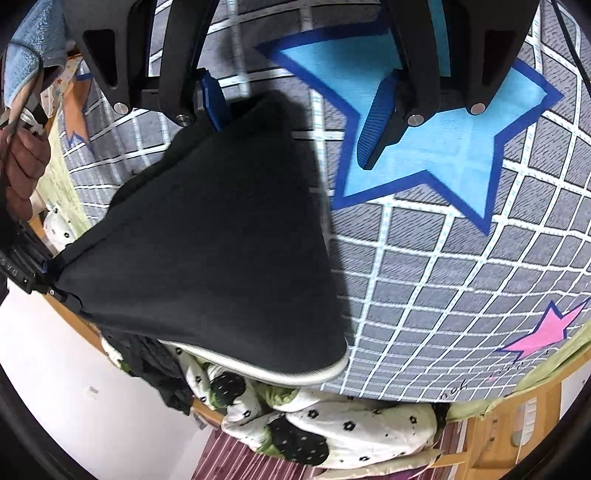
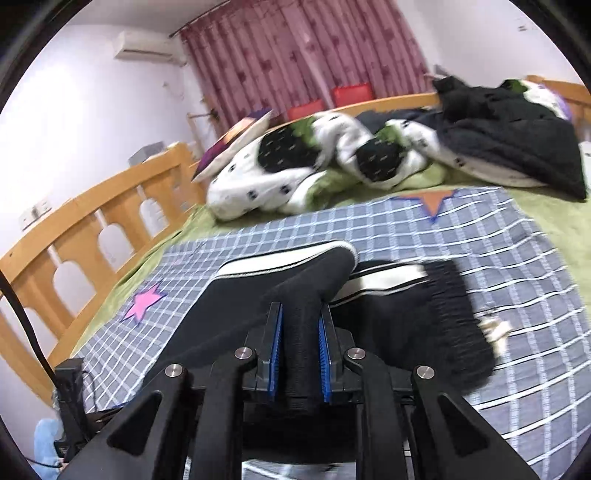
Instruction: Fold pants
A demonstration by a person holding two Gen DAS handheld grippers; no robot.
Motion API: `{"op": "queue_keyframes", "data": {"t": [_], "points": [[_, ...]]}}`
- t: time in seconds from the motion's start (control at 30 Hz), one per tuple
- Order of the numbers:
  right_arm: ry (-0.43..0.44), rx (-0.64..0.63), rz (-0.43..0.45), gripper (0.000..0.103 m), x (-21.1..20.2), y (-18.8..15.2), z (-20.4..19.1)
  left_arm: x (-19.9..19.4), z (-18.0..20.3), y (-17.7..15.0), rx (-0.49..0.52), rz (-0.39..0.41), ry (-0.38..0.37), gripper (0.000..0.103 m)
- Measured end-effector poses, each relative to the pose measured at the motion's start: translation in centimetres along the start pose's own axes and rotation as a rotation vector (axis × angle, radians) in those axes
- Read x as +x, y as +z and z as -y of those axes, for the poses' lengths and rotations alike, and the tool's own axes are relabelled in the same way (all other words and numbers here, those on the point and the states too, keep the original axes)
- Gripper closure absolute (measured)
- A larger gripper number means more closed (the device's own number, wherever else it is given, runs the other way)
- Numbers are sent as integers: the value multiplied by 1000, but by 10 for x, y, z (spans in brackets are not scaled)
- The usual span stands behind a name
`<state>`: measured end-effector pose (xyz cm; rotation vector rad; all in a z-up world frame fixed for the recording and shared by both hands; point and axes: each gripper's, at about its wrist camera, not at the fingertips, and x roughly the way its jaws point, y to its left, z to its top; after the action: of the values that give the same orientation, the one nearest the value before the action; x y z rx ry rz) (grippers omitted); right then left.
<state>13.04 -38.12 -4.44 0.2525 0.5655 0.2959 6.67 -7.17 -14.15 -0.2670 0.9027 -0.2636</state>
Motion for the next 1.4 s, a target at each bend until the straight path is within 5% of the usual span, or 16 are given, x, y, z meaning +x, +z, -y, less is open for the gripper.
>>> {"op": "queue_keyframes", "data": {"t": [0.13, 0.23, 0.3, 0.33, 0.37, 0.47, 0.57, 0.63, 0.73, 0.8, 0.87, 1.1, 1.23, 1.4], "points": [[-46, 38, 67, 86, -25, 0, 33, 7, 14, 1, 24, -43, -29, 40], [-167, 88, -54, 86, -3, -22, 71, 12, 24, -1, 51, -35, -24, 40], [-235, 99, -151, 86, 22, -43, 89, 12, 28, -4, 62, -32, -24, 54], [-230, 95, -145, 86, 23, -50, 91, 12, 29, -5, 64, -36, -34, 73], [-225, 82, -127, 87, 17, -49, 89, 12, 30, -6, 65, -48, -57, 78], [-169, 117, -27, 86, -13, -41, 84, 10, 30, -9, 81, -38, -55, 82], [-263, 84, -126, 87, 3, -49, 87, 13, 28, -12, 84, -58, -48, 83], [-284, 96, -198, 87, 21, -59, 95, 8, 24, -12, 52, -73, -68, 83], [-301, 24, -182, 83, 12, -57, 84, -1, 19, -13, 46, -83, -92, 81], [-342, -19, -168, 79, 0, -54, 76, -16, 22, -15, 113, -59, -83, 69], [-347, -44, -124, 71, -14, -53, 70, -32, 21, -16, 139, -23, -64, 38], [-310, 49, -77, 41, -4, -12, 79, -34, 11, 35, 41, 12, -67, 38], [-275, 133, -137, 41, 29, 14, 97, 0, 12, 65, 10, -32, -129, 38], [-282, 72, -195, 41, 61, 18, 105, 61, 6, 89, -49, -89, -164, 40]]}}
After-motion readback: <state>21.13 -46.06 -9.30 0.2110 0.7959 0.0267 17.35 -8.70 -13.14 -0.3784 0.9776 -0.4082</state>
